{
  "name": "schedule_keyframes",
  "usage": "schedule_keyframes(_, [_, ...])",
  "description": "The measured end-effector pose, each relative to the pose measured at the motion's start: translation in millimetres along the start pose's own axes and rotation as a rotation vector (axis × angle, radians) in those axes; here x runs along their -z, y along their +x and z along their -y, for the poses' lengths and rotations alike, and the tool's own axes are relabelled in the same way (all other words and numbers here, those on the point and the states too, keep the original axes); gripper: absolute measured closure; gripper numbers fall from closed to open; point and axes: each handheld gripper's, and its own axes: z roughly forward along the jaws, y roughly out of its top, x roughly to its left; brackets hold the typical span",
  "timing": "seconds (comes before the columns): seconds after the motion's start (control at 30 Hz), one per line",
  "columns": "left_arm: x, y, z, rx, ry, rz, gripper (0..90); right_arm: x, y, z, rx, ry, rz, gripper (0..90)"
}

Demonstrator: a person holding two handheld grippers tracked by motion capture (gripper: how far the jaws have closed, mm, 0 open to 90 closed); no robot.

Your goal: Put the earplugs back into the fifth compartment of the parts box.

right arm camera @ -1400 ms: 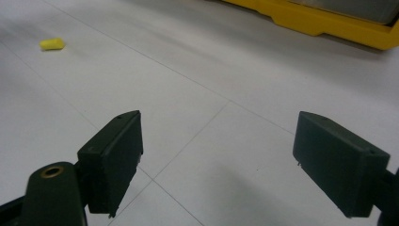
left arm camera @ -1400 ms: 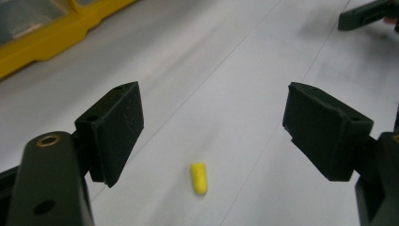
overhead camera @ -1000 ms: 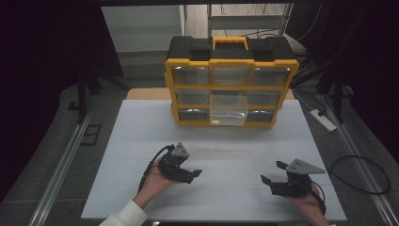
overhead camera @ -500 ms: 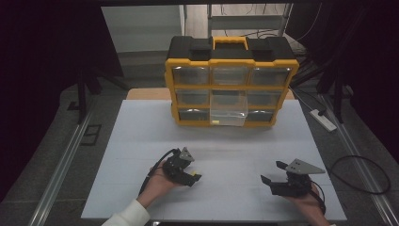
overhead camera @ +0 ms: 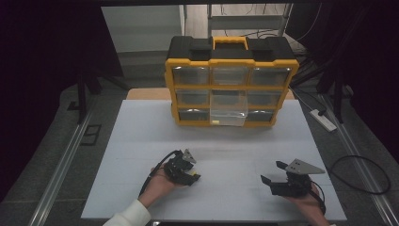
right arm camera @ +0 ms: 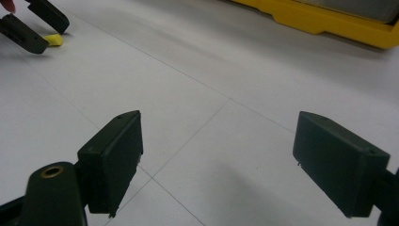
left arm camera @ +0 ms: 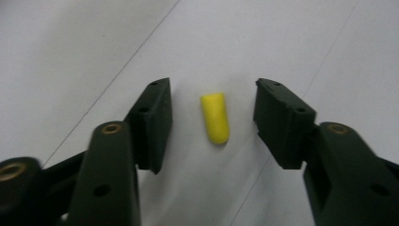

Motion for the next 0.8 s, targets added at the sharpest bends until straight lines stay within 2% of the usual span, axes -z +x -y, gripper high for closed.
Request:
schedule_keyframes(0.2, [1.5, 2.2, 0.6, 0.000, 0.002, -0.005, 60.1, 0.0, 0.1, 0.0, 0.002, 0.001, 0.001, 16.8])
schedule_keyframes(0.27, [1.8, 2.0, 0.8, -0.005, 0.001, -0.001, 66.9, 0.0, 0.1, 0.0, 0.002, 0.001, 0.001, 16.8])
schedule_keyframes(0.3, [2.3, 1.5, 1.1, -0.013, 0.004, 0.011, 66.9, 0.0, 0.0, 0.1, 0.001, 0.000, 0.001, 16.8])
schedule_keyframes(0.4, [2.4, 0.0, 1.0, -0.030, 0.007, 0.022, 77.8, -0.1, -0.1, 0.0, 0.001, 0.001, 0.001, 16.8])
schedule_keyframes(0.5, [2.9, -0.5, 0.8, -0.031, 0.004, 0.028, 78.8, -0.1, -0.2, 0.0, 0.002, 0.001, 0.001, 16.8])
schedule_keyframes(0.57, [6.6, -1.0, 0.2, -0.037, -0.025, 0.016, 78.8, 0.3, -0.3, 0.0, 0.002, 0.001, 0.001, 16.8])
schedule_keyframes(0.67, [13.5, -0.2, -0.6, -0.024, -0.069, 0.015, 78.8, 0.4, -0.5, -0.1, 0.001, 0.001, 0.003, 16.8])
schedule_keyframes(0.7, [13.5, -0.2, -0.6, -0.024, -0.069, 0.015, 78.8, 0.4, -0.5, -0.1, 0.001, 0.001, 0.003, 16.8])
schedule_keyframes(0.8, [22.4, 1.0, -1.6, -0.006, -0.128, 0.023, 78.7, 0.2, -0.5, 0.0, 0.000, -0.001, 0.003, 16.8])
